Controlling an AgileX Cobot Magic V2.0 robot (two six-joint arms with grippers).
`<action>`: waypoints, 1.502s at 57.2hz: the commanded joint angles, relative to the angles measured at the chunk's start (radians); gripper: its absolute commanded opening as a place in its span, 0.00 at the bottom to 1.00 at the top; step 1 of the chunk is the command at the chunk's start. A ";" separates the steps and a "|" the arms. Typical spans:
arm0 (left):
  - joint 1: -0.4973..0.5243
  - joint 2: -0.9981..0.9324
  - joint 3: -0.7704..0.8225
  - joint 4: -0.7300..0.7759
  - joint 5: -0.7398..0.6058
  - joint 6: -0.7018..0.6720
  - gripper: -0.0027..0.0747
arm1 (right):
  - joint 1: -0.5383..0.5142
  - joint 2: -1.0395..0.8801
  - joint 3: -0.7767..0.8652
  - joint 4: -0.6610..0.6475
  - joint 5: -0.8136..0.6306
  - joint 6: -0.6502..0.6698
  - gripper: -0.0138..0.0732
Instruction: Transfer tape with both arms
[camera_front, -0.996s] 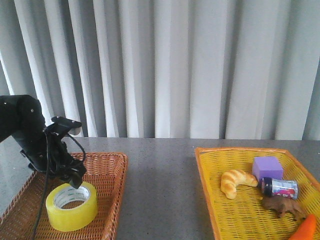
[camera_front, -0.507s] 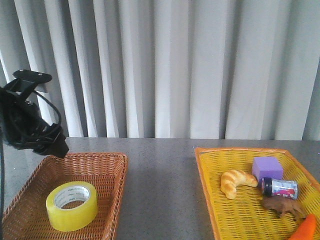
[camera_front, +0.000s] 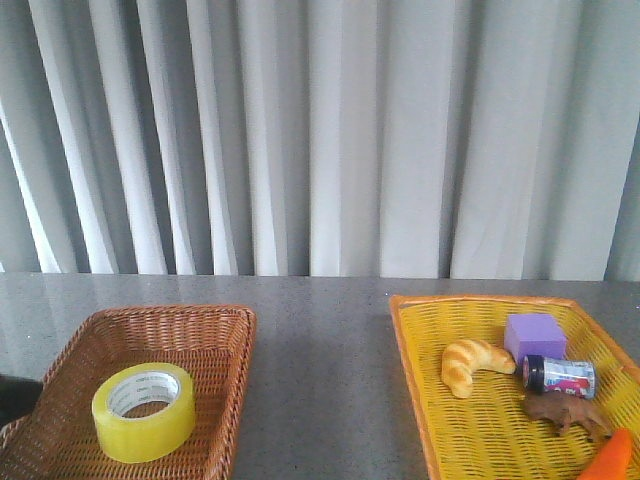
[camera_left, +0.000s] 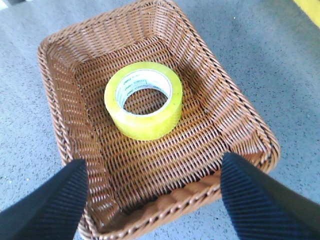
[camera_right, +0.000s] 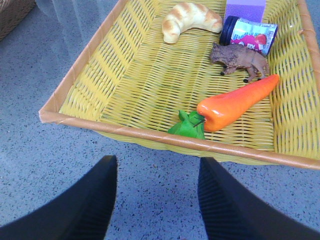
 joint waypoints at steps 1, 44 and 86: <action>-0.002 -0.132 0.085 -0.014 -0.136 -0.009 0.73 | -0.005 0.005 -0.024 0.007 -0.062 -0.001 0.58; -0.002 -0.532 0.515 -0.073 -0.275 -0.009 0.73 | -0.005 0.005 -0.024 0.014 -0.061 -0.001 0.58; -0.002 -0.532 0.515 -0.065 -0.343 -0.009 0.02 | -0.005 0.005 -0.024 0.008 -0.039 -0.002 0.15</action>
